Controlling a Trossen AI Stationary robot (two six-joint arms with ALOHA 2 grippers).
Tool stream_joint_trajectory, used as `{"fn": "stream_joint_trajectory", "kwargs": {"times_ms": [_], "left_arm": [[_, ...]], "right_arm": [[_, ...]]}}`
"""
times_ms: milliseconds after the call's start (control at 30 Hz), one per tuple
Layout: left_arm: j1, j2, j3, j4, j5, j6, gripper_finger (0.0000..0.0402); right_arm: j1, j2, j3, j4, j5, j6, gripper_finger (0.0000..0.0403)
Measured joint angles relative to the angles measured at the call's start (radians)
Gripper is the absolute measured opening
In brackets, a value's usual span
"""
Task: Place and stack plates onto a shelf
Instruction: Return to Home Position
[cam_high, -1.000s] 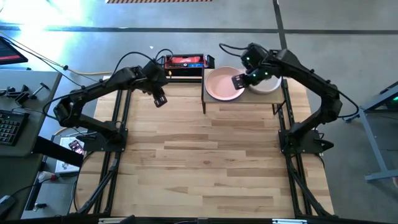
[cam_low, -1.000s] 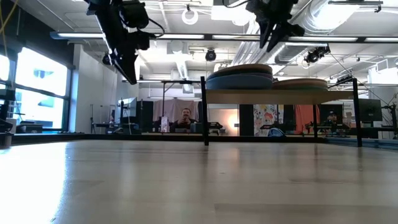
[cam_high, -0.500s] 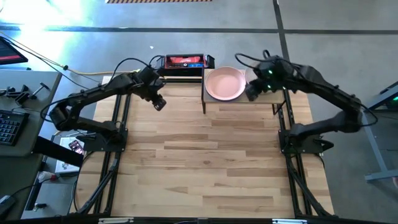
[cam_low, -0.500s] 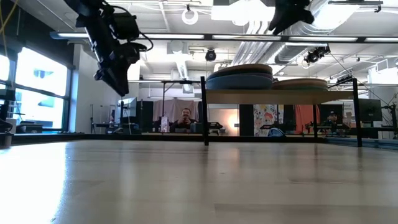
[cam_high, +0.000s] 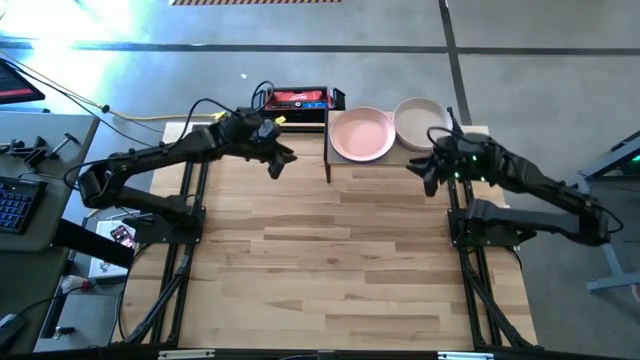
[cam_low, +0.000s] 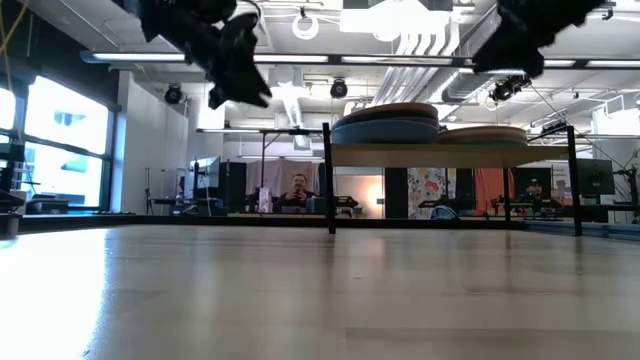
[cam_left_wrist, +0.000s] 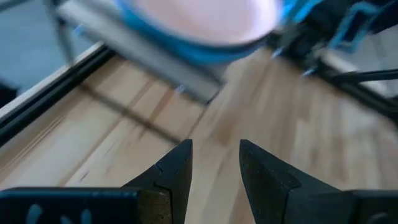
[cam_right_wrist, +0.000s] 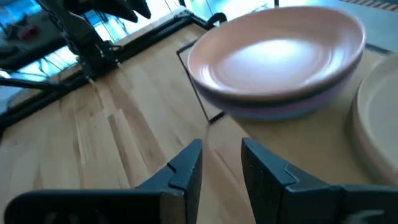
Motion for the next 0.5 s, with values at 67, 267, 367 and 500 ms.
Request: {"fn": "stream_joint_trajectory", "kwargs": {"times_ms": [67, 267, 367, 500], "left_arm": [[-0.024, -0.002, 0.0, 0.045, 0.015, 0.001, 0.0122], [-0.096, -0.003, -0.024, 0.115, 0.007, 0.019, 0.0122], [-0.128, -0.017, -0.109, 0.218, -0.016, -0.025, 0.0122], [-0.17, -0.052, -0.245, 0.4, -0.051, -0.065, 0.0122]], "right_arm": [[0.0, -0.07, -0.081, 0.039, -0.005, 0.027, 0.0094], [0.0, -0.253, -0.27, 0.161, -0.056, 0.057, 0.0094], [0.0, -0.315, -0.32, 0.181, -0.065, 0.054, 0.0094], [0.0, -0.366, -0.351, 0.172, -0.07, 0.002, 0.0094]]}}
